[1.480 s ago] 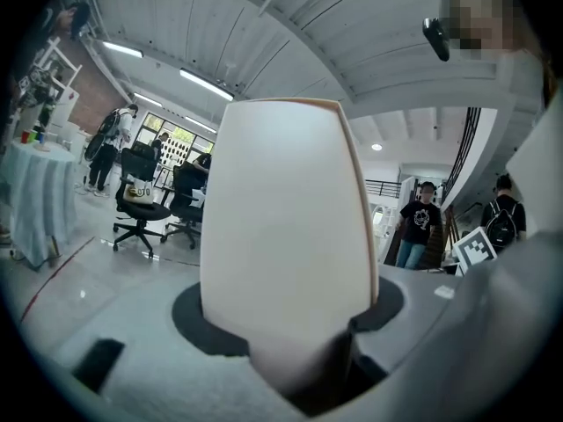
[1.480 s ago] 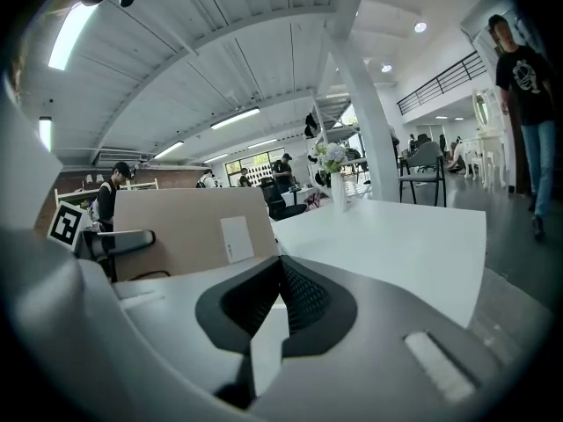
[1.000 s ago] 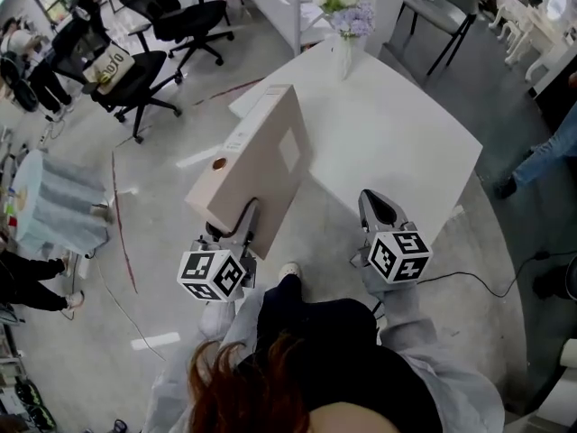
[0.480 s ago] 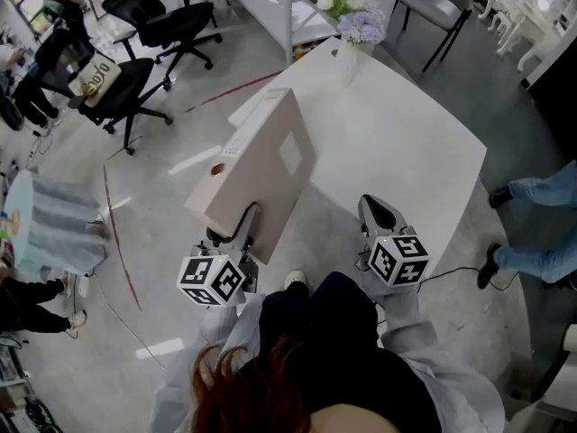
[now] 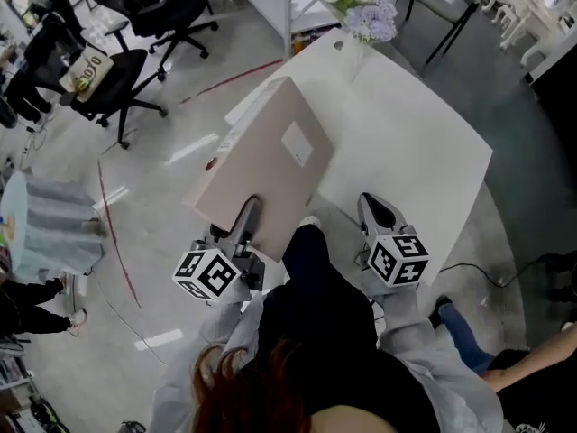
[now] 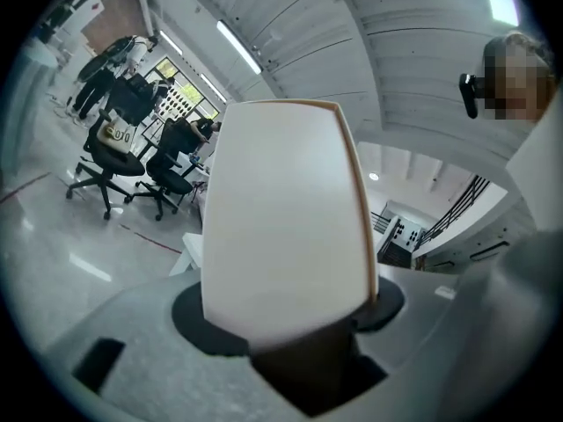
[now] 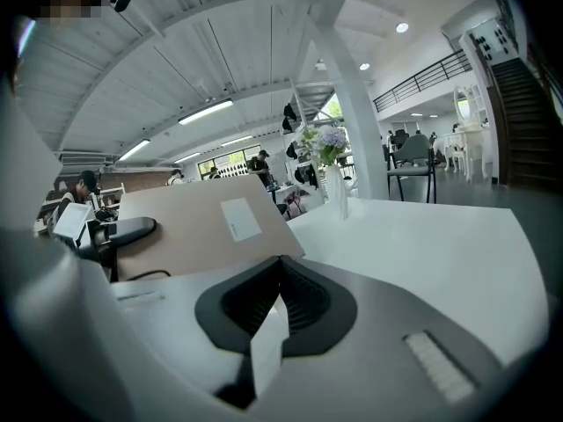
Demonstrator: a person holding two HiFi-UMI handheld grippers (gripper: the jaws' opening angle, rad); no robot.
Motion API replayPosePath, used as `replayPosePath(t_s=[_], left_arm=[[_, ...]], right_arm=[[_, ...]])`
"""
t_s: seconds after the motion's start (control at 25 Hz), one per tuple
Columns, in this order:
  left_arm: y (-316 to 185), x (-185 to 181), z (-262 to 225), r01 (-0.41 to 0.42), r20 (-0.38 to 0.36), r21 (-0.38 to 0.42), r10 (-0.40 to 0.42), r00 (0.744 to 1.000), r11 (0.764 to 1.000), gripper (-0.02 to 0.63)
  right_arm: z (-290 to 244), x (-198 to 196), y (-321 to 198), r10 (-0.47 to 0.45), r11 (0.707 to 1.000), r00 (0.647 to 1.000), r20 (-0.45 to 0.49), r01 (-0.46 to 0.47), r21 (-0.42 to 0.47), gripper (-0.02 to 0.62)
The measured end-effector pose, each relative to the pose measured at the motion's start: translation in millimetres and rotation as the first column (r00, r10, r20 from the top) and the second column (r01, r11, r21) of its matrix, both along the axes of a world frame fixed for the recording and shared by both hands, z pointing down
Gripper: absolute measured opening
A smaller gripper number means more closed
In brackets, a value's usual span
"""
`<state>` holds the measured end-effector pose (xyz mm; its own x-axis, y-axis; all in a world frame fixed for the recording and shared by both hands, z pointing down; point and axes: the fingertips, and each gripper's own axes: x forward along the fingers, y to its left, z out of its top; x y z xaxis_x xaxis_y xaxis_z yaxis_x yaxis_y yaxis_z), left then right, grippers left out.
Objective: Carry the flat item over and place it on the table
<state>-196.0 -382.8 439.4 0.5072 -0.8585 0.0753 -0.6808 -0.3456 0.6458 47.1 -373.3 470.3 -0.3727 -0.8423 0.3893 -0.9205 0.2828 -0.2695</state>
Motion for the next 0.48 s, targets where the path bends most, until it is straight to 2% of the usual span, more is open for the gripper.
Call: replayPosePath(t_s=[0.2, 0.28, 0.4, 0.48], left_arm=[[-47, 13, 8, -0.028, -0.051, -0.038, 0.026, 0.998, 0.999, 0.284], [-70, 17, 13, -0.048, -0.123, -0.074, 0.038, 0.992, 0.996, 0.284], [-102, 22, 23, -0.075, -0.251, -0.140, 0.038, 0.967, 0.987, 0.284], [-122, 23, 31, -0.089, -0.274, -0.166, 0.041, 0.961, 0.982, 0.284]], right_arm=[[4, 13, -43, 0.027, 1.000, 1.000, 0.002, -0.027, -0.012, 0.009], [7, 17, -67, 0.042, 0.999, 0.999, 0.019, -0.041, -0.019, 0.009], [5, 18, -103, 0.046, 0.999, 0.998, 0.054, -0.045, -0.014, 0.009], [8, 15, -125, 0.044, 0.999, 0.997, 0.062, -0.043, -0.021, 0.009]])
